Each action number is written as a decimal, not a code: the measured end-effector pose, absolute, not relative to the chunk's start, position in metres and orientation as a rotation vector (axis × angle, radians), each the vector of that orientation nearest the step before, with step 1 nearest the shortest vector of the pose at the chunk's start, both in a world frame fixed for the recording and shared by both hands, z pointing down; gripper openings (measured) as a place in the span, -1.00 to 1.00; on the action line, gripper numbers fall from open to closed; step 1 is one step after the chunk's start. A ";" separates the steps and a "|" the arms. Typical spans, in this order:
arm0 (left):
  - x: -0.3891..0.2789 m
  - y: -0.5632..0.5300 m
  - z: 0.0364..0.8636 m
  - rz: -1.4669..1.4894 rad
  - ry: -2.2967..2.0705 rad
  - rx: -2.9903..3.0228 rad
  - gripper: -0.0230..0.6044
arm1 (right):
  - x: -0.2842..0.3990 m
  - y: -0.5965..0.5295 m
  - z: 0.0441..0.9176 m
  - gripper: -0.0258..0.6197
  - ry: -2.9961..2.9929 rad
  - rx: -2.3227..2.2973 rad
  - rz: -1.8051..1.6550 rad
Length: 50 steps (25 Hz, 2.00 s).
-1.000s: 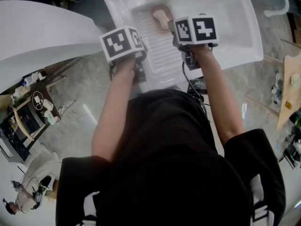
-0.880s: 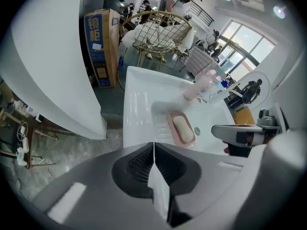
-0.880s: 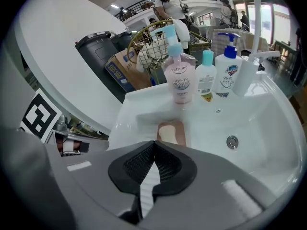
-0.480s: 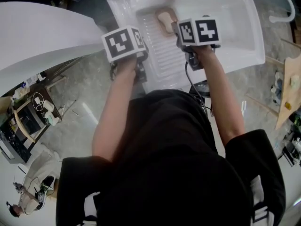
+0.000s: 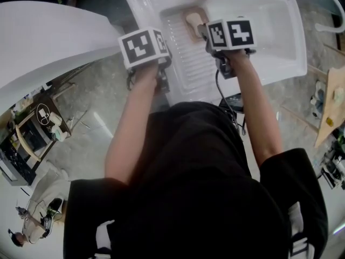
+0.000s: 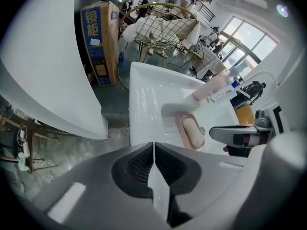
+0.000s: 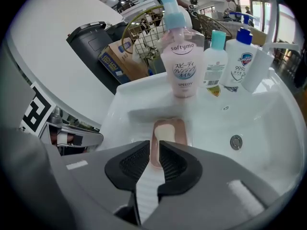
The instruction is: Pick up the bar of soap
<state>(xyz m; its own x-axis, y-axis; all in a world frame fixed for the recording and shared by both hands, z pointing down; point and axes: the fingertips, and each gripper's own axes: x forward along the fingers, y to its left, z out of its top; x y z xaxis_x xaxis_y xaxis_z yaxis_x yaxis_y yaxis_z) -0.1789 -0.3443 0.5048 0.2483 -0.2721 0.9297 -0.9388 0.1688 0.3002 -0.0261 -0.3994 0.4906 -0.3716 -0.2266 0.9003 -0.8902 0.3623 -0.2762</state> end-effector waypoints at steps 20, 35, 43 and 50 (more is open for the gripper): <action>-0.173 -0.351 0.507 0.756 -1.248 1.364 -0.89 | -0.022 -0.405 0.512 -0.48 -1.773 0.936 1.041; -0.168 -0.355 0.510 0.758 -1.227 1.379 -0.89 | -0.021 -0.413 0.530 -0.44 -1.710 0.899 0.959; -0.166 -0.358 0.511 0.764 -1.236 1.378 -0.90 | -0.024 -0.421 0.543 -0.34 -1.641 0.856 0.912; -0.165 -0.358 0.509 0.761 -1.238 1.377 -0.90 | -0.027 -0.420 0.565 -0.17 -1.582 0.795 0.963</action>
